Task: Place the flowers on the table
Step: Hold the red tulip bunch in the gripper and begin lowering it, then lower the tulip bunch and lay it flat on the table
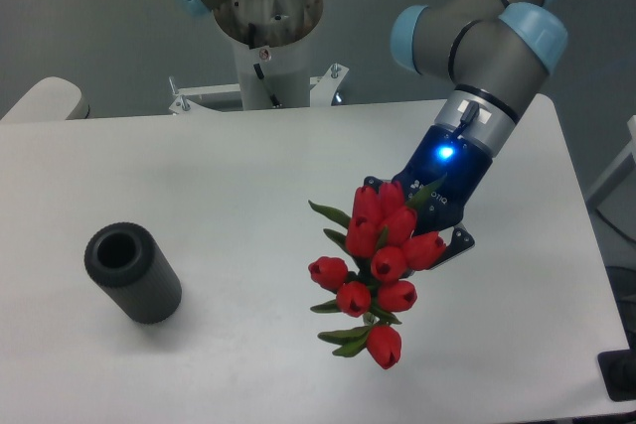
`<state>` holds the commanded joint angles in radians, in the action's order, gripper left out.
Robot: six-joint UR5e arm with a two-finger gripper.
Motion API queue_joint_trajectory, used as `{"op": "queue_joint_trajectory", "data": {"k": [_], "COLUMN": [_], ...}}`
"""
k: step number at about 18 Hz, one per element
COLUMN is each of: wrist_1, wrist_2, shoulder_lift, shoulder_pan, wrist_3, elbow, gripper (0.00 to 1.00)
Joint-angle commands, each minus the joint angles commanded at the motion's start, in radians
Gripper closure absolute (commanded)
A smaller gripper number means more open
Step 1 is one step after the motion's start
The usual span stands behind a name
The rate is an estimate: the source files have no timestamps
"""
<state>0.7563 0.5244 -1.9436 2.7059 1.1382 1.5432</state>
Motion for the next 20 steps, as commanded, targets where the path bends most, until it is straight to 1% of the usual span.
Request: {"op": "queue_joint_trajectory", "data": {"k": [7, 8, 11, 12, 13, 15, 18, 20], "wrist_1": [0.000, 0.000, 0.002, 0.002, 0.002, 0.002, 0.002, 0.002], "wrist_2": [0.032, 0.073, 0.265, 0.311, 0.334, 0.364, 0.483, 0.541], "shoulder_lift": [0.009, 0.015, 0.037, 0.038, 0.040, 0.043, 0.067, 0.077], "shoulder_pan": [-0.003, -0.005, -0.012, -0.020, -0.023, -0.026, -0.026, -0.031], "wrist_3": [0.014, 0.015, 0.015, 0.017, 0.020, 0.078, 0.175, 0.212], "elbow": [0.011, 0.011, 0.011, 0.009, 0.011, 0.020, 0.069, 0.089], "gripper": [0.68, 0.68, 0.68, 0.68, 0.69, 0.69, 0.70, 0.70]}}
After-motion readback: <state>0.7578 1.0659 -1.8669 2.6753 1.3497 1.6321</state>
